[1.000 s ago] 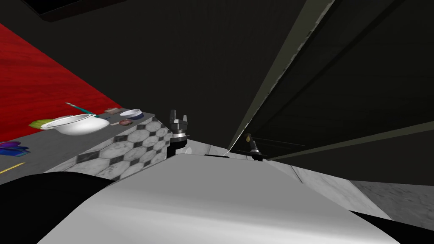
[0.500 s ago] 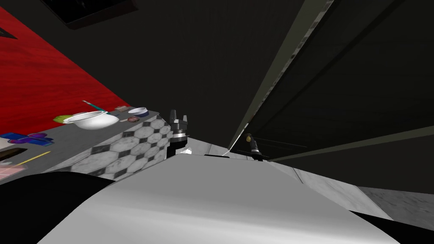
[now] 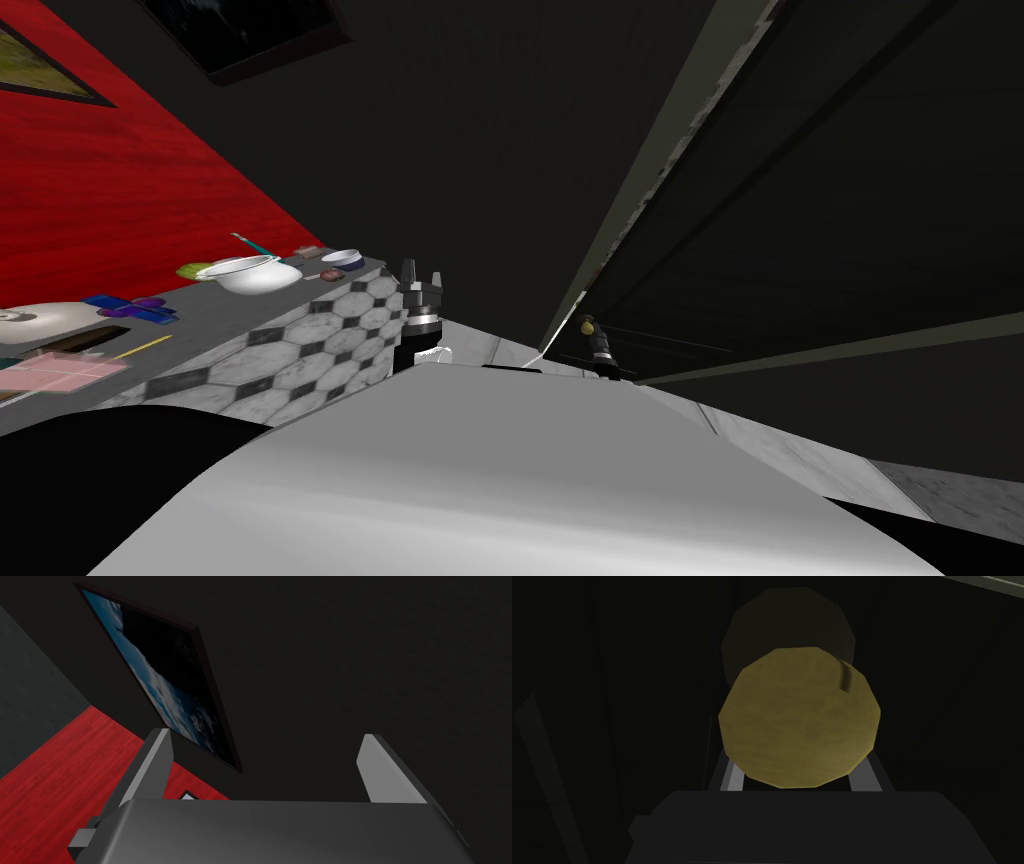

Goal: Pull the door open

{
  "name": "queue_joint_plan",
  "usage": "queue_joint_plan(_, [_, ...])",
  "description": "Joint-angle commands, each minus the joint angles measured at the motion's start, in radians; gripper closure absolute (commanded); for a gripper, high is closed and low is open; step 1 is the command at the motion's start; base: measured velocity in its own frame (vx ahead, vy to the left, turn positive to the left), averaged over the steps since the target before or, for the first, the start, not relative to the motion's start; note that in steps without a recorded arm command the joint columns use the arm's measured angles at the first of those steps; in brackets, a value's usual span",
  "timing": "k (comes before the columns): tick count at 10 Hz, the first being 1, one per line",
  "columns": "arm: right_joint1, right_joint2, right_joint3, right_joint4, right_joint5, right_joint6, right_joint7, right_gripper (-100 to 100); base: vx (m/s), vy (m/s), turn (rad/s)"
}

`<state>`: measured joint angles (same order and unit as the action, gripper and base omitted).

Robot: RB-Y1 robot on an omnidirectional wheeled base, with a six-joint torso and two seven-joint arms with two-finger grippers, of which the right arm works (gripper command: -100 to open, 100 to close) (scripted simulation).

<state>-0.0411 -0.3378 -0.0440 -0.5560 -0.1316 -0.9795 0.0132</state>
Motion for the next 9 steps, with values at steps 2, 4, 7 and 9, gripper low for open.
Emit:
queue_joint_plan(2, [0.002, 0.007, 0.009, -0.015, -0.018, 0.004, -0.053, 100, -0.050, -0.022, 0.066])
queue_joint_plan(4, [0.003, 0.007, 0.013, -0.018, -0.035, 0.008, -0.095, 100, -0.049, -0.021, 0.075])
queue_joint_plan(7, [0.004, 0.009, 0.020, -0.025, -0.071, 0.017, -0.174, 100, -0.042, -0.021, 0.072])
queue_joint_plan(9, [0.005, 0.009, 0.023, -0.029, -0.088, 0.021, -0.217, 100, -0.046, -0.024, 0.081])
